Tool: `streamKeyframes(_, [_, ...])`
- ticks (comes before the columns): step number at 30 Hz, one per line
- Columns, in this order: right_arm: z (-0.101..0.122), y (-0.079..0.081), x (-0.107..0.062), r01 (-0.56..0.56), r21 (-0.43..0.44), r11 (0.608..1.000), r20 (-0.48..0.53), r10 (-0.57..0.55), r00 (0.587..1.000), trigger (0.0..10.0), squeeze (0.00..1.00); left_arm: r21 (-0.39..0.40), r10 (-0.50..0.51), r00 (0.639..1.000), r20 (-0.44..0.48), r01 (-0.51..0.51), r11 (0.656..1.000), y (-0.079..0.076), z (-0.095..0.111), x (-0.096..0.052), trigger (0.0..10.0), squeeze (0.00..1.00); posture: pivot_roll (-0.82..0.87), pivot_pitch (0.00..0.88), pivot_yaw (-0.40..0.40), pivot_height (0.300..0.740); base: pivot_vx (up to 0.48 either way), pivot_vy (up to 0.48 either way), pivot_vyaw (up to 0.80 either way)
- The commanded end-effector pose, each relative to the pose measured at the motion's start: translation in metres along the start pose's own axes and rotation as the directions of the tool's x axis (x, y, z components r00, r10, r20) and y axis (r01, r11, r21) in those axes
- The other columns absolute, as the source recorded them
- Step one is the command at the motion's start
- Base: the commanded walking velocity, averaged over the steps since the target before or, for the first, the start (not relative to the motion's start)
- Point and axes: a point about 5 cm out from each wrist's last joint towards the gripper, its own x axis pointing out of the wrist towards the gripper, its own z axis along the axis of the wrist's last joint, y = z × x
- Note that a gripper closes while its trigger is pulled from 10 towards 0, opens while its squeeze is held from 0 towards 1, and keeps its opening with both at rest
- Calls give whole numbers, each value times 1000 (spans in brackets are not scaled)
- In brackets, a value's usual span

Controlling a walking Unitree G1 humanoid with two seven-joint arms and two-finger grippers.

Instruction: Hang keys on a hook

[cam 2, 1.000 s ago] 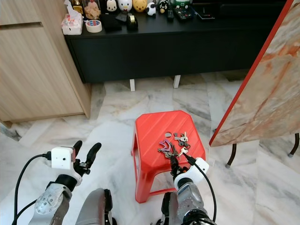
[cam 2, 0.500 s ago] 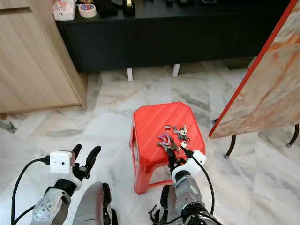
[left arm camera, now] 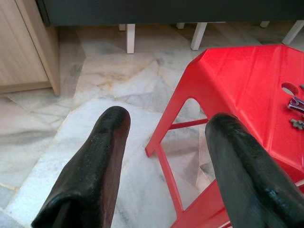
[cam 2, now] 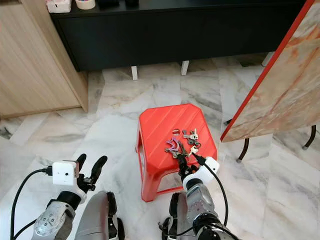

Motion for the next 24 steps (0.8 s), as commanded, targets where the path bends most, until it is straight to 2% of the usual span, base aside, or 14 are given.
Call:
streamKeyframes(1, [-3, -4, -2, 12, 8, 1000, -8, -12, 1000, 10000, 0, 22, 0, 1000, -24, 1, 1000, -1, -3, -4, 10000, 0, 132, 251, -81, 602, 0, 0, 0])
streamKeyframes(10, [1, 8, 2, -71, 1, 997, 0, 71, 997, 9882, 0, 25, 7, 1000, -29, -6, 1000, 0, -3, -4, 10000, 0, 134, 256, -85, 602, 0, 0, 0])
streamKeyframes(11, [1, 9, 2, -79, -3, 997, -2, 79, 997, 7294, 0, 25, 6, 1000, -28, -6, 1000, 0, -3, -4, 10000, 0, 134, 256, -85, 602, 0, 0, 0])
streamKeyframes(12, [1, 9, 2, -82, -1, 997, -1, 82, 997, 39, 0, 25, 6, 1000, -27, -5, 1000, -1, -3, -4, 10000, 0, 134, 254, -85, 602, 0, 0, 0])
streamKeyframes(24, [-3, 7, 0, -83, 0, 997, -11, 83, 996, 0, 0, 23, 11, 1000, -28, -10, 1000, -1, -3, -5, 10000, 0, 136, 258, -85, 602, 0, 0, 0])
